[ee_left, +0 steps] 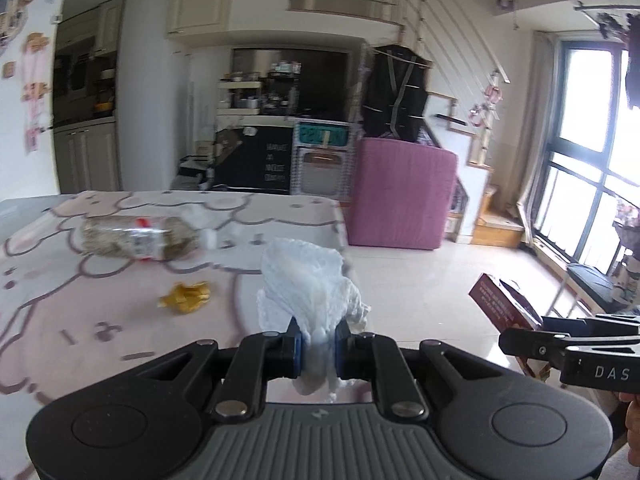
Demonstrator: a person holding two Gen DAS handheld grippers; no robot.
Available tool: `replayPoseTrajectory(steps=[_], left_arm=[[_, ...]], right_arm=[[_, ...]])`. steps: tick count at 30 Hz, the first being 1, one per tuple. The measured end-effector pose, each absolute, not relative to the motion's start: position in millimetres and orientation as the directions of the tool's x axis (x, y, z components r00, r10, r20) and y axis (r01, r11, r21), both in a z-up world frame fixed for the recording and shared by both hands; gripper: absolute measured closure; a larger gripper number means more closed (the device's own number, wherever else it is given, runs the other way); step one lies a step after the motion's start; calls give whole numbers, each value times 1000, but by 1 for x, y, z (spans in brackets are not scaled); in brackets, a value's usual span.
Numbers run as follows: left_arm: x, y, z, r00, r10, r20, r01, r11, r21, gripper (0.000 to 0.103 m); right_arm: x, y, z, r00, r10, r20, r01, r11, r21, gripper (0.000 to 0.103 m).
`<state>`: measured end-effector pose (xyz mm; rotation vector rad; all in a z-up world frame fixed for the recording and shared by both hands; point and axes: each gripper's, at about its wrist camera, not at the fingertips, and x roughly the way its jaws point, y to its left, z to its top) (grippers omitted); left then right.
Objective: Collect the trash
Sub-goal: 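Lift the tissue and red box and carry both toward the wastebasket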
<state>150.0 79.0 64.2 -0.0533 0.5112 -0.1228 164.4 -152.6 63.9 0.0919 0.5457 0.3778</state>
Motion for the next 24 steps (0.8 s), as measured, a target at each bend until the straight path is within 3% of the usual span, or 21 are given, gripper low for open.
replayPoseTrajectory(steps=[12, 24], left_arm=[[182, -13, 43, 799, -275, -534, 281, 957, -72, 88], [246, -82, -17, 653, -360, -667, 397, 912, -104, 88]], right_arm=[[156, -241, 42, 817, 252, -519, -163, 964, 211, 52], [176, -325, -13, 780, 138, -611, 28, 967, 254, 51]])
